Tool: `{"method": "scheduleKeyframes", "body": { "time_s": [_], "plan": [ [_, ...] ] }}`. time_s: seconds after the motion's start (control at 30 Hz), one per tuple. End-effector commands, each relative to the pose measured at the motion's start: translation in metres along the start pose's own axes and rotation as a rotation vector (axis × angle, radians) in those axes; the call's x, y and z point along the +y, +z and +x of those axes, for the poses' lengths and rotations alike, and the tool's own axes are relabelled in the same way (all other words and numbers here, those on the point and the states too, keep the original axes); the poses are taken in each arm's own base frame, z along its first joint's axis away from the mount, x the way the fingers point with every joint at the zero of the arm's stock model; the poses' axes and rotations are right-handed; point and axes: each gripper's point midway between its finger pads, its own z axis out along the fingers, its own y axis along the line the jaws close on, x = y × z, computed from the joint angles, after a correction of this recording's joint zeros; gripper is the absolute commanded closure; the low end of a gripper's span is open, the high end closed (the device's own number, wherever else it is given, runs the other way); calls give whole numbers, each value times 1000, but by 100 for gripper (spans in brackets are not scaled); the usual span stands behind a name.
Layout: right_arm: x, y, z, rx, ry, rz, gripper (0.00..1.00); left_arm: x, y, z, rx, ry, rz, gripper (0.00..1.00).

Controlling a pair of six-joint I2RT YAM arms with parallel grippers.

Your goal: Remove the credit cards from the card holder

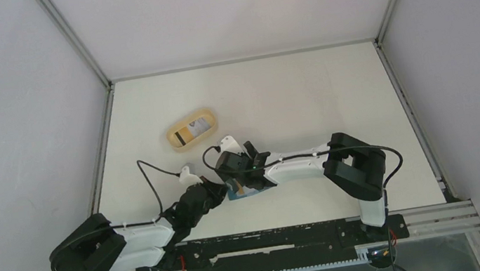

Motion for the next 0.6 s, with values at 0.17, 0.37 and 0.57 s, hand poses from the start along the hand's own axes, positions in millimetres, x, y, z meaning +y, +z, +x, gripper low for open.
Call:
{"method": "scheduleKeyframes", "body": {
  "time_s": [0.17,0.37,0.57],
  "plan": [
    [0,-16,-20,-76,-82,6,0,6,3,-7,-45,10,-37,100],
    [19,-19,-41,-142,-54,-70,0,4,4,-6,-37,16,-37,100],
    [45,-25,-53,-180,-10,-196,0,2,4,-5,-34,21,-32,100]
  ]
}}
